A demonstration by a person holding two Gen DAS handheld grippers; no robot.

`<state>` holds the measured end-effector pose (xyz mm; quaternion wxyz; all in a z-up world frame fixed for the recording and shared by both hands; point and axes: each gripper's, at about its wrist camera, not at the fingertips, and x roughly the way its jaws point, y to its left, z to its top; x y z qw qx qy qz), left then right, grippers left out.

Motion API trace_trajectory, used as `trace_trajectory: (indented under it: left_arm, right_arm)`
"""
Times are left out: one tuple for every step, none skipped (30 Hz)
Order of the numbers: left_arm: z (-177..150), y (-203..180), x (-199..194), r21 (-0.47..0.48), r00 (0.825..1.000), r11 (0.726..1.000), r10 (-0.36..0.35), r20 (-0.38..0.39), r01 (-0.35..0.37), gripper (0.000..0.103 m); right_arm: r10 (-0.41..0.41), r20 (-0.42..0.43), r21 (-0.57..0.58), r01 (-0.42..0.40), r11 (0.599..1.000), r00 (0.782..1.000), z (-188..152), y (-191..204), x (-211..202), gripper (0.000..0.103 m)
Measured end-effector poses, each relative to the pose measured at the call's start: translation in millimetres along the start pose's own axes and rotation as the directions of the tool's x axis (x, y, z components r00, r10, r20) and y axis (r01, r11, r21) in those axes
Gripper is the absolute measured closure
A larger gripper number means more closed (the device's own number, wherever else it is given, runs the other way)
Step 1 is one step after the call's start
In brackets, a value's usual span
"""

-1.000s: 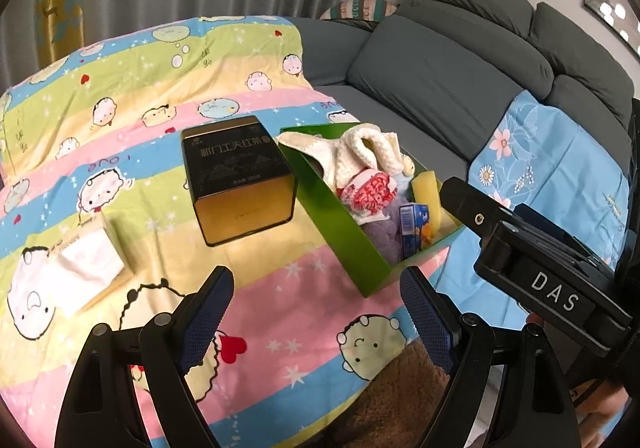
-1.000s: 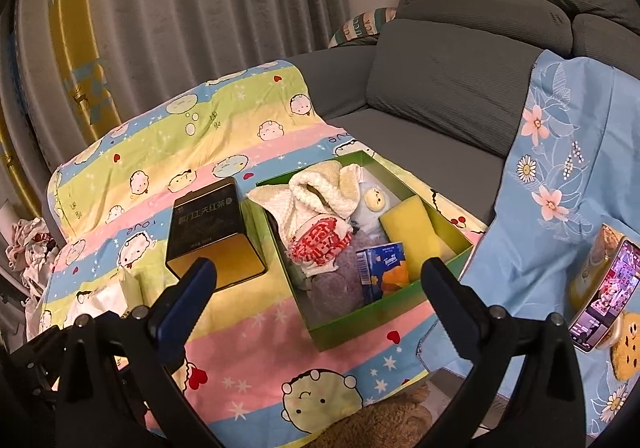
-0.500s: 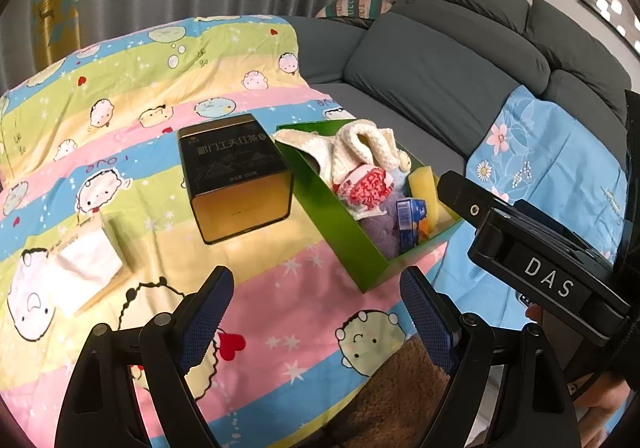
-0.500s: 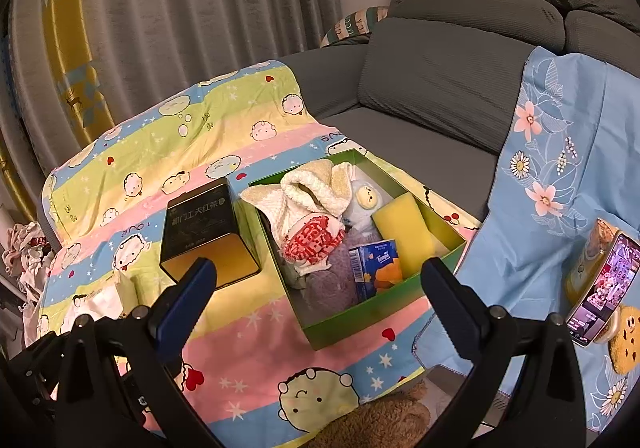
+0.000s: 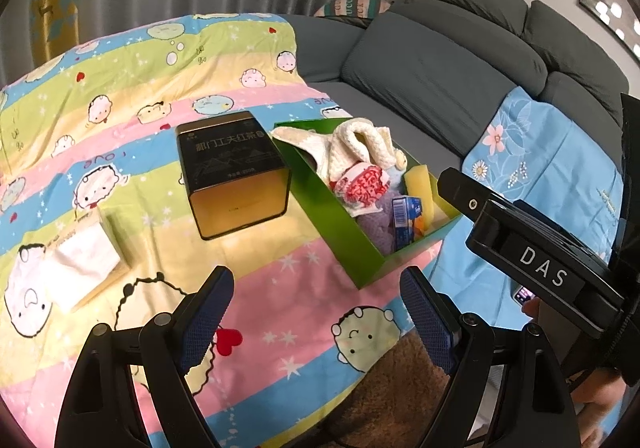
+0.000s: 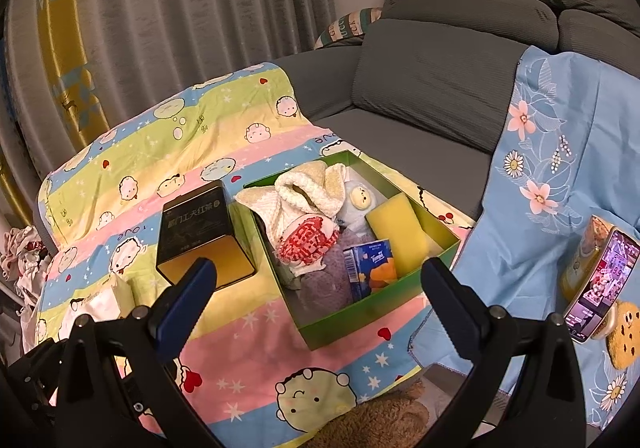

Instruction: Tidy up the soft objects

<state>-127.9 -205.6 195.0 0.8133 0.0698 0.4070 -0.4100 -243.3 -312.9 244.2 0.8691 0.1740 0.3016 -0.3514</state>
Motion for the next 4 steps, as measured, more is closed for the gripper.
trace_trajectory:
  left_arm:
    - [-0.1,-0.5,-0.4,0.002,1.000,1.000,0.000,-0.001,0.000,0.017]
    - [0.0,-0.7,-0.2,0.001,1.000,1.000,0.002,0.000,-0.002,0.017]
    - [-0.2,-0.8,-0.8,0.003,1.000,1.000,0.003,-0.001,-0.003,0.017]
    - [-0.7,-1.1,-1.2,0.004,1.000,1.000,0.003,-0.002,-0.003,0.017]
  right_arm:
    - [-0.001,0.000,0.004,0.001,1.000,1.000,0.1,-0.6,-0.3,0.001]
    - [-0.001,0.000,0.006,0.001,1.000,1.000,0.6,-0.8,-0.2,0.001]
    - [-0.002,0.002,0.008,0.002,1.000,1.000,0.9,-1.2,-0.7,0.001]
    - [-0.004,0.002,0.008,0.004,1.000,1.000,1.4,-1.2,-0.4,0.001]
